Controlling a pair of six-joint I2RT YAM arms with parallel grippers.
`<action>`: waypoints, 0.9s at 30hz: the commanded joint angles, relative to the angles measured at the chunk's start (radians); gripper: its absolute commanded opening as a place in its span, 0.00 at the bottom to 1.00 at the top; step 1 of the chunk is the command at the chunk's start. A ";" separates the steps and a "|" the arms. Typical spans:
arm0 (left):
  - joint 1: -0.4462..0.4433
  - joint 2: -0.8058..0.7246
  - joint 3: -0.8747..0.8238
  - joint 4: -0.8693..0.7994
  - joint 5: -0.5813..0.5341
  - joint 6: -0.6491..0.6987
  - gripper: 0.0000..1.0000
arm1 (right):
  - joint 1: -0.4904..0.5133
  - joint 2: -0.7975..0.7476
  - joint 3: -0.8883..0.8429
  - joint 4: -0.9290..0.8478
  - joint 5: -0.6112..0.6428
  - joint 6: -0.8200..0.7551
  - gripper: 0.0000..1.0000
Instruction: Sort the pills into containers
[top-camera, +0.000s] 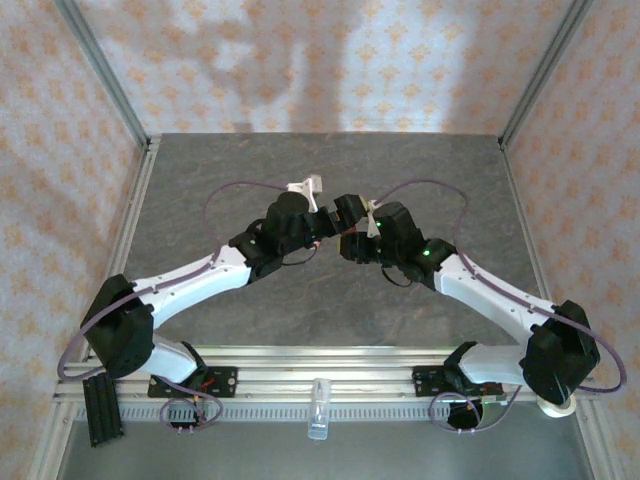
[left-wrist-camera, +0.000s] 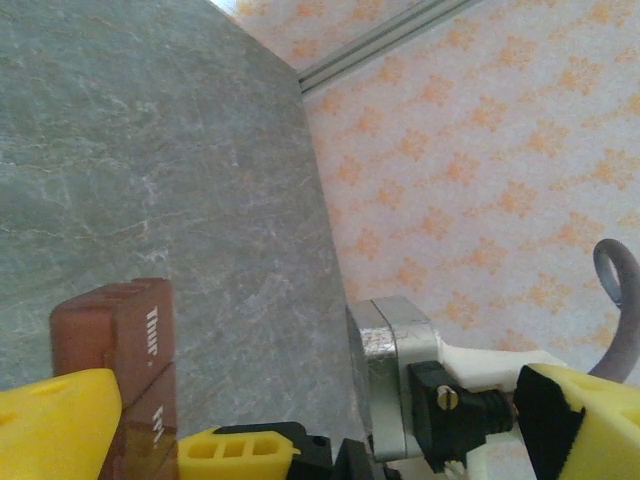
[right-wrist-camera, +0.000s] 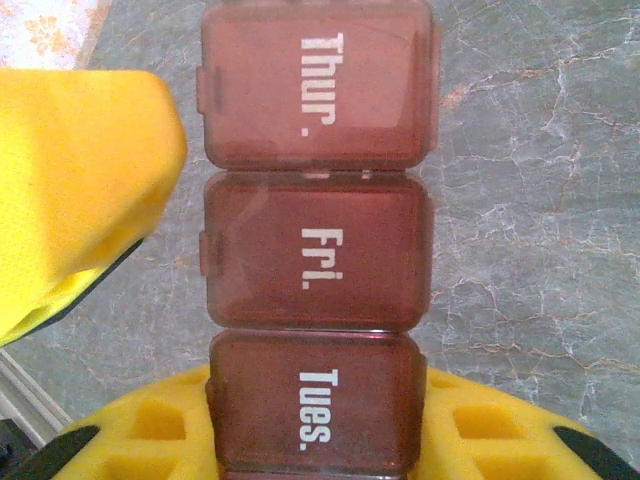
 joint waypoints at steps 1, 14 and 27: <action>-0.004 -0.015 0.015 -0.027 -0.038 0.024 1.00 | 0.003 -0.015 0.001 0.023 0.001 -0.002 0.30; -0.005 0.040 0.041 0.048 0.015 -0.009 1.00 | 0.004 -0.019 0.001 0.027 -0.016 -0.003 0.30; -0.021 0.055 0.058 0.093 0.036 -0.031 1.00 | 0.004 -0.013 -0.005 0.035 -0.018 -0.001 0.30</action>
